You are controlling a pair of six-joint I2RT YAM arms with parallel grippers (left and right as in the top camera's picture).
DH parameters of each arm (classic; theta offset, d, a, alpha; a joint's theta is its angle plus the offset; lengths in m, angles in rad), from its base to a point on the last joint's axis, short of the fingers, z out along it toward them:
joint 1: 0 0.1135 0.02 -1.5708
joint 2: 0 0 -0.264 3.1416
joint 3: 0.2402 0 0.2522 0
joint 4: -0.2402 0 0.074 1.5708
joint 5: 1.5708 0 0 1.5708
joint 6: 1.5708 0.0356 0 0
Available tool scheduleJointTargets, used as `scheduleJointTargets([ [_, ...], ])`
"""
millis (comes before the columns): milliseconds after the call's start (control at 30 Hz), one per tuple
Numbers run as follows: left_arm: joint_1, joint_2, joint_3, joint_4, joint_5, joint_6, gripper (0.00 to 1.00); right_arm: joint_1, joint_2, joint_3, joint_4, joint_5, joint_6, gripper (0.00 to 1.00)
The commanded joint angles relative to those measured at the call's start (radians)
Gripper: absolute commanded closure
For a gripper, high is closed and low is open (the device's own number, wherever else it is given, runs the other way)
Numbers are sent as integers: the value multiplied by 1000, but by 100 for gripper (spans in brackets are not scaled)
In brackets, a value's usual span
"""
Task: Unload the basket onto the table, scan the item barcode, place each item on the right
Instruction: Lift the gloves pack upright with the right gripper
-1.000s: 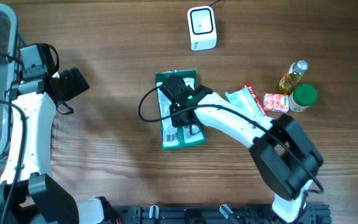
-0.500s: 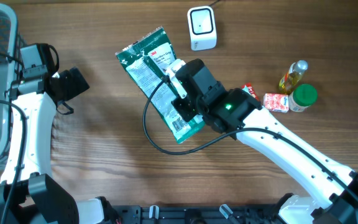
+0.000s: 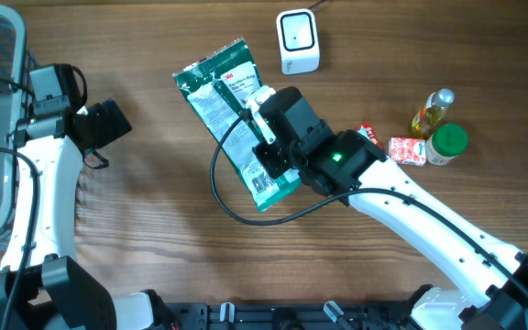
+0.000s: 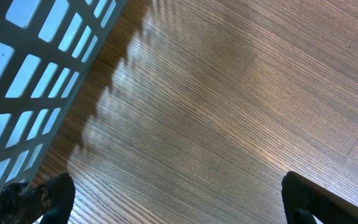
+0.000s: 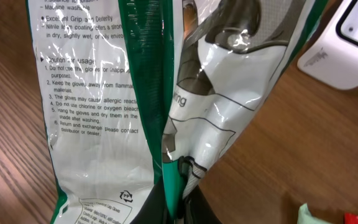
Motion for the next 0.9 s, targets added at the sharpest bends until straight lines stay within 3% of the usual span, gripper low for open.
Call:
scheduleJointTargets([
  [0, 5, -7, 9, 3, -2, 13, 0, -3, -1, 9, -23, 10, 21, 96],
  [800, 5, -7, 9, 3, -2, 13, 0, -38, -1, 9, -109, -24, 66, 96],
  [867, 5, -7, 9, 24, 69, -34, 0, -39, -1, 9, -129, -45, 68, 96],
])
